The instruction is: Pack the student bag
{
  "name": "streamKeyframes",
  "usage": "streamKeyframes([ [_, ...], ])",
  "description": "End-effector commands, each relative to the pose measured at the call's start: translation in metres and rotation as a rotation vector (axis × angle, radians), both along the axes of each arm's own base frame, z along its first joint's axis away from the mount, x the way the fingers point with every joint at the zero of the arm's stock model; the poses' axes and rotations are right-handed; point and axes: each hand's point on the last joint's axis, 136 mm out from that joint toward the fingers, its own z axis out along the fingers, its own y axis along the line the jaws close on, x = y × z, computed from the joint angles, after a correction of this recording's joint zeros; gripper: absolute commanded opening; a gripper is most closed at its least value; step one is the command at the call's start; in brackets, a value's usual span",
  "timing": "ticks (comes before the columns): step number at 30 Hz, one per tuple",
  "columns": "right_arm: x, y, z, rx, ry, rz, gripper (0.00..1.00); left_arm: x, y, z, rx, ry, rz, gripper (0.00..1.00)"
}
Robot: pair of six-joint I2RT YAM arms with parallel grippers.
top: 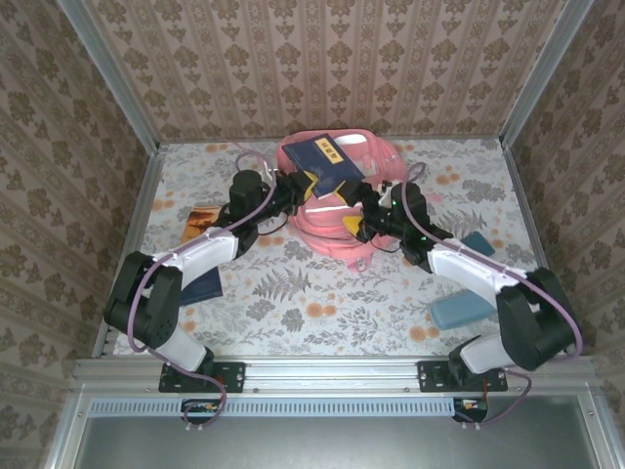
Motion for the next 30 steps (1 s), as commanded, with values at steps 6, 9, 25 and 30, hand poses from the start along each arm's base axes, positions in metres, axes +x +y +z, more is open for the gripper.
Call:
streamKeyframes([
  [6,0.044,0.005,0.033,0.163,-0.112,-0.125,0.69,-0.001,-0.002,0.020,-0.089,-0.019,0.026,0.09],
  [9,0.047,0.005,0.030,0.162,-0.106,-0.129,0.58,-0.002,-0.002,0.017,-0.086,-0.014,0.025,0.09],
  [25,0.041,-0.051,0.016,-0.187,-0.124,-0.215,0.06,-0.026,0.020,-0.048,0.298,0.057,-0.035,0.79],
  [30,0.017,-0.104,0.027,-0.489,-0.168,-0.231,0.05,-0.034,0.041,-0.065,0.719,-0.043,-0.164,0.92],
])
